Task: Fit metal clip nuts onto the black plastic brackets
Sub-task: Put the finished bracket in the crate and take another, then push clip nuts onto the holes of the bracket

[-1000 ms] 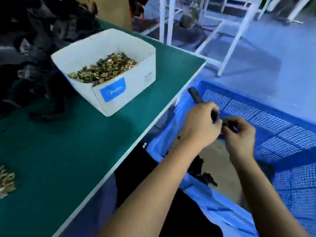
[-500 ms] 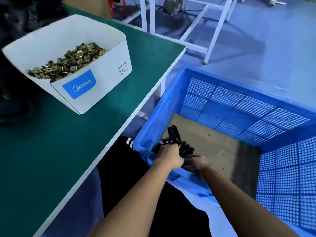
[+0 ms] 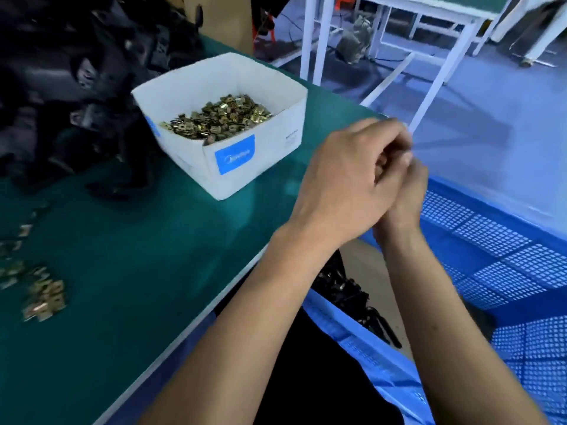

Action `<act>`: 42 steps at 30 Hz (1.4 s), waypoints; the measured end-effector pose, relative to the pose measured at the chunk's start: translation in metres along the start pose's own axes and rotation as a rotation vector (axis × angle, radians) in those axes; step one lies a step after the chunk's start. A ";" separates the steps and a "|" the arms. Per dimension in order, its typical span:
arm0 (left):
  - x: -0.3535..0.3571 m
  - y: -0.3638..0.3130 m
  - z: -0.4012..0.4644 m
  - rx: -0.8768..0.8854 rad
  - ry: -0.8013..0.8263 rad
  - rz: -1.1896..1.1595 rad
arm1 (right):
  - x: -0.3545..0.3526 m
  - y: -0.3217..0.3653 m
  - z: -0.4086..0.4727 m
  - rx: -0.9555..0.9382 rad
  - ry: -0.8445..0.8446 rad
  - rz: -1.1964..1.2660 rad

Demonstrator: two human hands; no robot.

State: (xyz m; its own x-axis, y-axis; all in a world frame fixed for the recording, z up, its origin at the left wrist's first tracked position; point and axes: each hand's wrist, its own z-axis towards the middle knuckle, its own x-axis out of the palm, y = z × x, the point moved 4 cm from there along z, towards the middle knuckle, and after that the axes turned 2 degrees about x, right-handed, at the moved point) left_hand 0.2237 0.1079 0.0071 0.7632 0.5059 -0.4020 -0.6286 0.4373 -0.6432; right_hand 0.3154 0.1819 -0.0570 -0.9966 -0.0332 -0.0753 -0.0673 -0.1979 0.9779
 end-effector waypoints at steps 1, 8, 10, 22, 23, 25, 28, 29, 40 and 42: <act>-0.024 -0.004 0.003 0.022 -0.088 -0.011 | 0.011 0.024 0.001 -0.082 -0.006 0.003; -0.192 0.027 -0.051 -0.176 -0.664 0.209 | 0.163 0.127 -0.052 -0.445 0.295 0.044; -0.233 0.045 -0.079 -0.292 -0.757 0.345 | 0.217 0.135 -0.084 -0.496 0.477 0.006; -0.361 0.105 -0.208 -0.693 -0.871 0.630 | 0.379 0.078 -0.173 -0.903 0.832 -0.864; -0.364 0.108 -0.209 -0.702 -0.917 0.607 | 0.381 0.076 -0.171 -0.895 0.829 -0.836; -0.366 0.111 -0.209 -0.711 -0.971 0.579 | 0.384 0.073 -0.166 -0.899 0.843 -0.790; -0.365 0.115 -0.207 -0.731 -0.963 0.560 | 0.386 0.068 -0.170 -0.936 0.969 -0.719; -0.365 0.116 -0.207 -0.741 -0.959 0.558 | 0.387 0.068 -0.175 -0.929 1.047 -0.662; -0.365 0.112 -0.211 -0.756 -0.989 0.593 | 0.380 0.084 -0.191 -1.022 0.676 -0.549; -0.363 0.112 -0.211 -0.762 -0.980 0.570 | 0.384 0.079 -0.175 -0.903 0.618 -0.745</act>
State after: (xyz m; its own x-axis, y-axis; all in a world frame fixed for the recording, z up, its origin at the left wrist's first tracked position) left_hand -0.0924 -0.1836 -0.0569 -0.1904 0.9306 -0.3127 -0.3366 -0.3611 -0.8697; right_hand -0.0642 -0.0178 -0.0432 -0.5334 -0.0240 -0.8455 -0.2904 -0.9336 0.2097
